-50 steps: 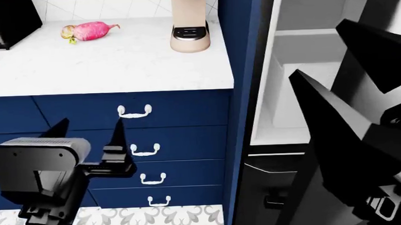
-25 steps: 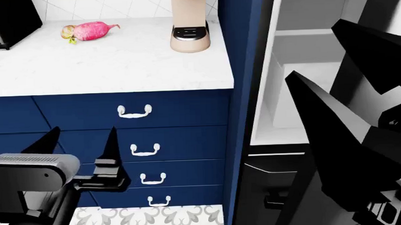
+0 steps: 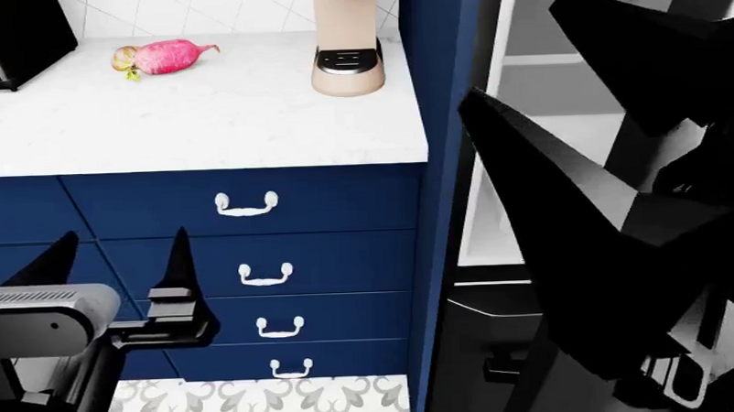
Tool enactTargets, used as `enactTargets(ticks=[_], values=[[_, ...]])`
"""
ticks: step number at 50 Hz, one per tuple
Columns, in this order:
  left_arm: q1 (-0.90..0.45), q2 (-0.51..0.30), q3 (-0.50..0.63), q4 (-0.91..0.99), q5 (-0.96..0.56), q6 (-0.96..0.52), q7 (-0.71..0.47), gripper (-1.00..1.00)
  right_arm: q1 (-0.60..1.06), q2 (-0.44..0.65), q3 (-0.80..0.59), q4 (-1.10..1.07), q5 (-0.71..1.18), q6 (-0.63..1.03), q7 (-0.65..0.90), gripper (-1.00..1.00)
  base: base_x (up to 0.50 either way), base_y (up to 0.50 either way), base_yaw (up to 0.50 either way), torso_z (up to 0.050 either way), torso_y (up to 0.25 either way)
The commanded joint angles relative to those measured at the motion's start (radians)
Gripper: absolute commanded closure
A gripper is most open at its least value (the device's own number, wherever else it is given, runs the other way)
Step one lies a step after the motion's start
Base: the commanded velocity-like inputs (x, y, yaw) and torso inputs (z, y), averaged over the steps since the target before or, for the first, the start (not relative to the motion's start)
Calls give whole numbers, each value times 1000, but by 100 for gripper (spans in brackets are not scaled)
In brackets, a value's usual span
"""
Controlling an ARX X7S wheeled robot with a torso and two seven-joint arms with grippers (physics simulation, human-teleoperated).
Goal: Open the fridge door
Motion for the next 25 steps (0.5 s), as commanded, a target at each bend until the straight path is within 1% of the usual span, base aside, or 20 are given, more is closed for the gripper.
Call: enactTargets(ticks=[1, 14, 25], values=[[9, -8, -3, -2, -7, 14, -9, -100, 185, -60, -180, 61, -1, 42, 108, -100, 0, 0, 0, 0, 0], [8, -16, 6, -10, -11, 23, -15, -100, 280, -184, -308, 158, -61, 62, 205, -100, 0, 0, 0, 0, 0], [4, -22, 17, -15, -16, 28, -22, -100, 326, -282, -362, 268, -94, 42, 323, -100, 0, 0, 0, 0, 0]])
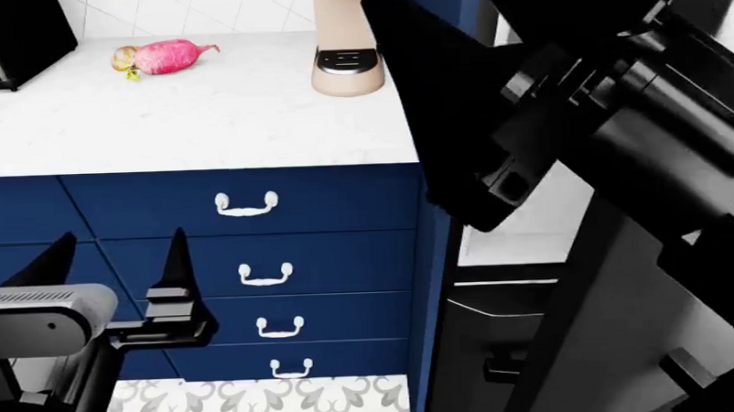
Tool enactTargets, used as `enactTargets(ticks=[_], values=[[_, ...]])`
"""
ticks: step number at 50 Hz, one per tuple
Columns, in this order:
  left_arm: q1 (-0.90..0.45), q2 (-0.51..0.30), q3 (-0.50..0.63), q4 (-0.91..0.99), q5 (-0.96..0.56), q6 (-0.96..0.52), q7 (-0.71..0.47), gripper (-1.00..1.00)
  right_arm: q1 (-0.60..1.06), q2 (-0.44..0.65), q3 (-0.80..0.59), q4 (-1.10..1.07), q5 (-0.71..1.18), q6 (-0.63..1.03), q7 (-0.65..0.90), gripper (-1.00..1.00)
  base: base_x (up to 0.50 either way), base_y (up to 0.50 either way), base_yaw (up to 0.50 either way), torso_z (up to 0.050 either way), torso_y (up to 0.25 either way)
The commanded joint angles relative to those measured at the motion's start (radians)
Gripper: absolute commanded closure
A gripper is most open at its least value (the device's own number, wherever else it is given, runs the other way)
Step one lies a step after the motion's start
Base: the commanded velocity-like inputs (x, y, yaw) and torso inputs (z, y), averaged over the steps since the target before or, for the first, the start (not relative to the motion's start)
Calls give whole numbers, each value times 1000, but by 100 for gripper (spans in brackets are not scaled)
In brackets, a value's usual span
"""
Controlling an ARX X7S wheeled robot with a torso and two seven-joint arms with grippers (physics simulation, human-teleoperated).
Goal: Open the fridge door
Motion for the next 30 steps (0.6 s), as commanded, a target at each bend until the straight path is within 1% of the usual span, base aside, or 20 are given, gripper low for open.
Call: enactTargets(ticks=[1, 5, 7, 10, 30], values=[[-6, -6, 13, -7, -4, 5, -7, -100, 64, -95, -71, 104, -29, -9, 119, -100, 0, 0, 0, 0, 0], [-7, -7, 16, -8, -5, 7, -9, -100, 72, -112, -72, 123, -14, -18, 167, -100, 0, 0, 0, 0, 0], [7, -8, 12, -6, -5, 15, -5, -100, 66, -135, -63, 129, -24, -43, 278, -100, 0, 0, 0, 0, 0], [13, -9, 12, -7, -6, 21, -4, -100, 63, -147, -58, 128, -36, -57, 340, -100, 0, 0, 0, 0, 0], [6, -15, 24, -19, -16, 29, -15, -100, 49, -161, -33, 116, -79, -104, 438, -100, 0, 0, 0, 0, 0]])
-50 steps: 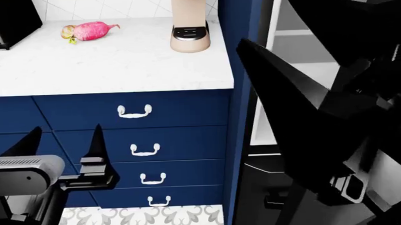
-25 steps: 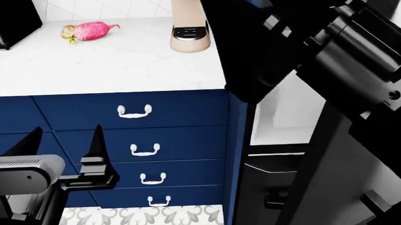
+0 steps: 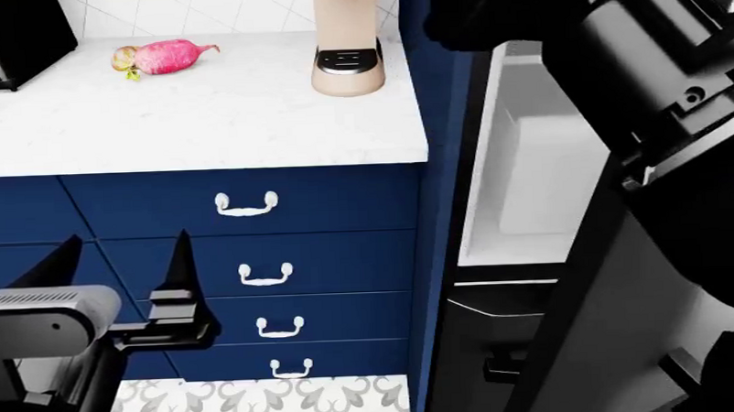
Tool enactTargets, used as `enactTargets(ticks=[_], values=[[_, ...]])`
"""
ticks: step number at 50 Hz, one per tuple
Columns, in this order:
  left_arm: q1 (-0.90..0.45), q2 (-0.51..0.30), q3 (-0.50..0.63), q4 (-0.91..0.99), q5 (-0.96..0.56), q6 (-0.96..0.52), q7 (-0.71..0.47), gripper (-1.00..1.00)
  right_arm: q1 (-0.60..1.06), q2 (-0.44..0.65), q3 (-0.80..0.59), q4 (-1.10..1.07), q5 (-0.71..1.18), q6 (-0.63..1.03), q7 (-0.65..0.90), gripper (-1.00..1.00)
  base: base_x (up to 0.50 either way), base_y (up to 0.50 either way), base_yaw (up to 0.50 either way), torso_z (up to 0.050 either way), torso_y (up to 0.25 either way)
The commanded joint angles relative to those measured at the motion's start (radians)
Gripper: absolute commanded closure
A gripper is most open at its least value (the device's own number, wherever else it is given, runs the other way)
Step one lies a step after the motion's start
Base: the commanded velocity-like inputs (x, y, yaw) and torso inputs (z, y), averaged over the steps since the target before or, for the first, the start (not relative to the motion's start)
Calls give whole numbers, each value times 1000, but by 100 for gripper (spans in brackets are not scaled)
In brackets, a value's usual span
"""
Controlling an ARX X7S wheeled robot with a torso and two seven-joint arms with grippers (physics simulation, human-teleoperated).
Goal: Open the fridge door
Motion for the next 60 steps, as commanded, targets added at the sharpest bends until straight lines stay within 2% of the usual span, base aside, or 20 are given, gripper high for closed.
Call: enactTargets(ticks=[1, 20, 34, 42, 48, 60], values=[[-3, -3, 8, -7, -5, 6, -5, -100, -3, -14, 11, 0, -27, -28, 73, -100, 0, 0, 0, 0, 0], [17, -14, 9, -4, -6, 25, -8, -100, 17, 26, 37, -56, -174, -41, 289, -100, 0, 0, 0, 0, 0], [21, -18, 13, -9, -11, 35, -12, -100, 13, 40, 49, -52, -202, -38, 374, -100, 0, 0, 0, 1, 0], [26, -20, 15, -12, -13, 40, -14, -100, 5, 74, 111, -87, -249, -52, 519, -100, 0, 0, 0, 0, 0], [28, -23, 14, -13, -17, 43, -19, -100, 15, 100, 141, -107, -278, -58, 558, -100, 0, 0, 0, 0, 0], [17, -31, 5, -27, -31, 41, -33, -100, -66, 170, 236, -114, -318, -78, 617, -100, 0, 0, 0, 1, 0]])
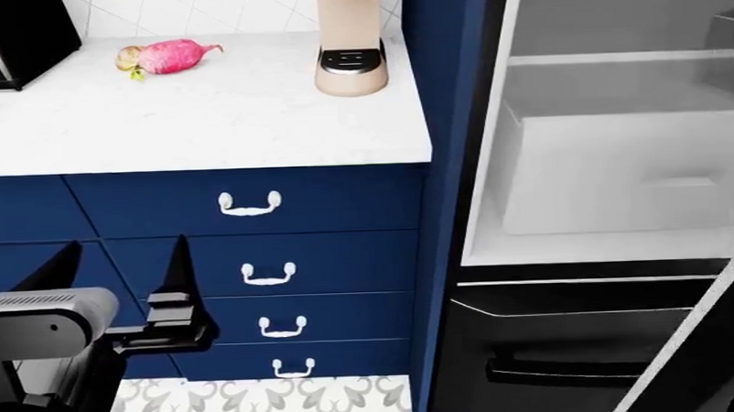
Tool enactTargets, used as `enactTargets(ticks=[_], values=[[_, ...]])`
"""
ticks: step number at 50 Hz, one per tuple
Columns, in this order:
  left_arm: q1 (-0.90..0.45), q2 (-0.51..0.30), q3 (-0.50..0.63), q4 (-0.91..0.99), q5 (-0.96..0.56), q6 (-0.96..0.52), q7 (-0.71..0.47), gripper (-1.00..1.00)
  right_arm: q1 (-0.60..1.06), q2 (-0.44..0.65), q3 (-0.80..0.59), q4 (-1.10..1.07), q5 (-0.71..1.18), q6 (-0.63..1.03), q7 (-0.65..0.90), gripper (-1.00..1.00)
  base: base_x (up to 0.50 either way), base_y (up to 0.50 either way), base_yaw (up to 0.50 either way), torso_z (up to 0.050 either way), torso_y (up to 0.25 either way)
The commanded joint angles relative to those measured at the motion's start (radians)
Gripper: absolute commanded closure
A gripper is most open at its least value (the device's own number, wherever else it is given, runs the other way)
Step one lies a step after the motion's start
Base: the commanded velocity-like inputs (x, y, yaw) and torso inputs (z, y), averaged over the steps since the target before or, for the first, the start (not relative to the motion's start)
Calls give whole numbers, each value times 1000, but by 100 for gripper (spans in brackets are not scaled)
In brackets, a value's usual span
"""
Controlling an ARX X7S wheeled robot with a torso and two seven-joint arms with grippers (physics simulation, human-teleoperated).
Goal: Open the fridge door
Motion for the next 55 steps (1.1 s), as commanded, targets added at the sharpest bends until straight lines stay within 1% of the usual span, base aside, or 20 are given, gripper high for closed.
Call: enactTargets(ticks=[1, 7, 17, 28, 39, 46, 55], values=[[-9, -6, -5, -12, -12, -1, -12, -100, -47, 117, 187, 207, -138, 19, 78, -100, 0, 0, 0, 0, 0], [-8, -10, -9, -17, -16, 1, -14, -100, -77, 149, 232, 196, -152, 9, 87, -100, 0, 0, 0, 0, 0], [-5, -15, -5, -20, -16, 8, -12, -100, -110, 197, 303, 175, -113, 19, 133, -100, 0, 0, 0, 0, 0], [-13, -17, 5, -32, -14, 11, -13, -100, -195, 285, 458, 164, -90, 26, 184, -100, 0, 0, 0, 0, 0], [-7, -18, 9, -38, -17, 20, -8, -100, -141, 350, 485, 128, -128, 35, 202, -100, 0, 0, 0, 0, 0], [-12, -19, 15, -44, -18, 21, -9, -100, -127, 385, 542, 133, -133, 37, 220, -100, 0, 0, 0, 0, 0], [-2, -26, 4, -40, -26, 28, -9, -100, -218, 409, 668, 155, -178, 59, 219, -100, 0, 0, 0, 3, 0]])
